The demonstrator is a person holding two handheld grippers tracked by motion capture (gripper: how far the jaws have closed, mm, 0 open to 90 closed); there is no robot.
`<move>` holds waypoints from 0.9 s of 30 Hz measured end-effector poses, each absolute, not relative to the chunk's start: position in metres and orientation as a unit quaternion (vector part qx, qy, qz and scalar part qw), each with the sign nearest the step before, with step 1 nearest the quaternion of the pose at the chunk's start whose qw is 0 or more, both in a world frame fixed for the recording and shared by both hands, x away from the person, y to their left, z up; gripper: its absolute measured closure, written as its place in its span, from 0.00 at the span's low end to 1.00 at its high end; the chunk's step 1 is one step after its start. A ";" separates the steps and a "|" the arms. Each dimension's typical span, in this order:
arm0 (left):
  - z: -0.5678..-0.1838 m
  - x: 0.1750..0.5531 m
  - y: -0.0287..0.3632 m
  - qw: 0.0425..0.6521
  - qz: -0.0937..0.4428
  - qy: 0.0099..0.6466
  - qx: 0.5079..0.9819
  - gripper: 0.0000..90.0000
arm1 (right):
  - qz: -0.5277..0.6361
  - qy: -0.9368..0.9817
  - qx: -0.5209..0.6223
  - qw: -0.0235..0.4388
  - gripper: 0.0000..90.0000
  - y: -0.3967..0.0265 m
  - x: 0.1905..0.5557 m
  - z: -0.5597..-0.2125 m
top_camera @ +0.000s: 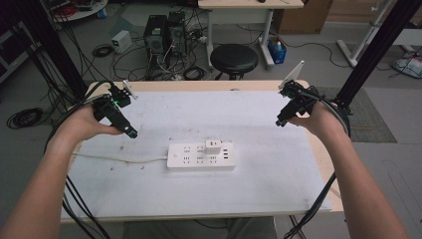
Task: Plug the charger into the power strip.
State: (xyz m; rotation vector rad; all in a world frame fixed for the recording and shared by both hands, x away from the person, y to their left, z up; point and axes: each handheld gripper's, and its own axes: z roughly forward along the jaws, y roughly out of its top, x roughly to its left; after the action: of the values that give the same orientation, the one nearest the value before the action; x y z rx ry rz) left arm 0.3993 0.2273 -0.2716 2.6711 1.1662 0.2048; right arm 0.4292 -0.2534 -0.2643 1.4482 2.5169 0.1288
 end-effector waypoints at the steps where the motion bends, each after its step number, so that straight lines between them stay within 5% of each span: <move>1: -0.272 0.400 0.227 0.108 0.070 0.397 0.909 0.19 | 0.045 0.859 0.497 0.117 0.24 -0.254 0.429 -0.264; 27: -0.270 0.401 0.218 0.097 0.070 0.385 0.915 0.19 | 0.045 0.862 0.493 0.111 0.24 -0.255 0.431 -0.269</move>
State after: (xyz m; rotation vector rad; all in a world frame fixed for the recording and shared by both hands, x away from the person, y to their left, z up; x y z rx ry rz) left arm 0.4007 0.2177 -0.2703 2.7095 1.1414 0.2065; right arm 0.4308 -0.2547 -0.2690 1.4475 2.5326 0.1337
